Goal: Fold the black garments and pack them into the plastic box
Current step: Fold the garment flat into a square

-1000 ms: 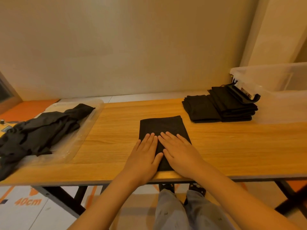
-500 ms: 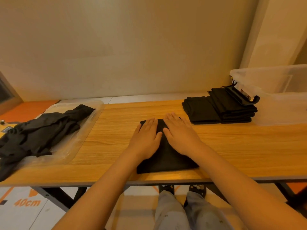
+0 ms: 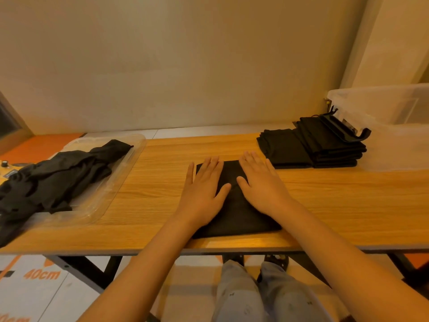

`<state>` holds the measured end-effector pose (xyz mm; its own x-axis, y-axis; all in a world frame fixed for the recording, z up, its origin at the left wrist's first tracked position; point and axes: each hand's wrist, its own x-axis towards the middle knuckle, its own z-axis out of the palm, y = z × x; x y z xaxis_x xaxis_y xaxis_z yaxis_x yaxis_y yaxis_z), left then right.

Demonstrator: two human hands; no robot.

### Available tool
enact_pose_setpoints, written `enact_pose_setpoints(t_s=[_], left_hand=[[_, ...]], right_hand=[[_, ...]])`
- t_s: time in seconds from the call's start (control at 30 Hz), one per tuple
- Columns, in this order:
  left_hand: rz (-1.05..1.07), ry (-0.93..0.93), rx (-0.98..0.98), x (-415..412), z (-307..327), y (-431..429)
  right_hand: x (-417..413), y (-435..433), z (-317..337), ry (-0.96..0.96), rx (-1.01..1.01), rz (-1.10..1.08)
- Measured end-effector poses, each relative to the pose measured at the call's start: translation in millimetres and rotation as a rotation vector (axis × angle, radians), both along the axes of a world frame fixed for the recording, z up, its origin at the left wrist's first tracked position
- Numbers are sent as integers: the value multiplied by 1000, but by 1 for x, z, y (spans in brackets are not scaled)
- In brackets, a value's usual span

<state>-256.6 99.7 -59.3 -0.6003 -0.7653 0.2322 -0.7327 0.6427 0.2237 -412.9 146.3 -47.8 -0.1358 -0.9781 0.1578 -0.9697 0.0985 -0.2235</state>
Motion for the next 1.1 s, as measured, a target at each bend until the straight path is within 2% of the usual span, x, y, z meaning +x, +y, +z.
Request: enact_pose_setpoints(t_s=[0.1,0.3,0.47,0.67,0.77,0.93,1.1], left_hand=[[-164,94,60,21,2,39],[-189,-18,41,48,-18,71],[-182,-125,-199,52,-41,77],[-217,82,-310,61,-51,89],[-250,138,-315,72,-56,92],[-317,190,-220,89,-46,94],[-266,447,175,89,-9,100]], right_hand=[[14,47,5,-38,-80,196],[20,89,-21,95,57,298],[19,102,-37,170,-29,258],[25,116,-55,146,-253,265],[23,125,-61,149,-301,299],[8,135,-48,58,-387,391],[3,135,-19,-308,-297,318]])
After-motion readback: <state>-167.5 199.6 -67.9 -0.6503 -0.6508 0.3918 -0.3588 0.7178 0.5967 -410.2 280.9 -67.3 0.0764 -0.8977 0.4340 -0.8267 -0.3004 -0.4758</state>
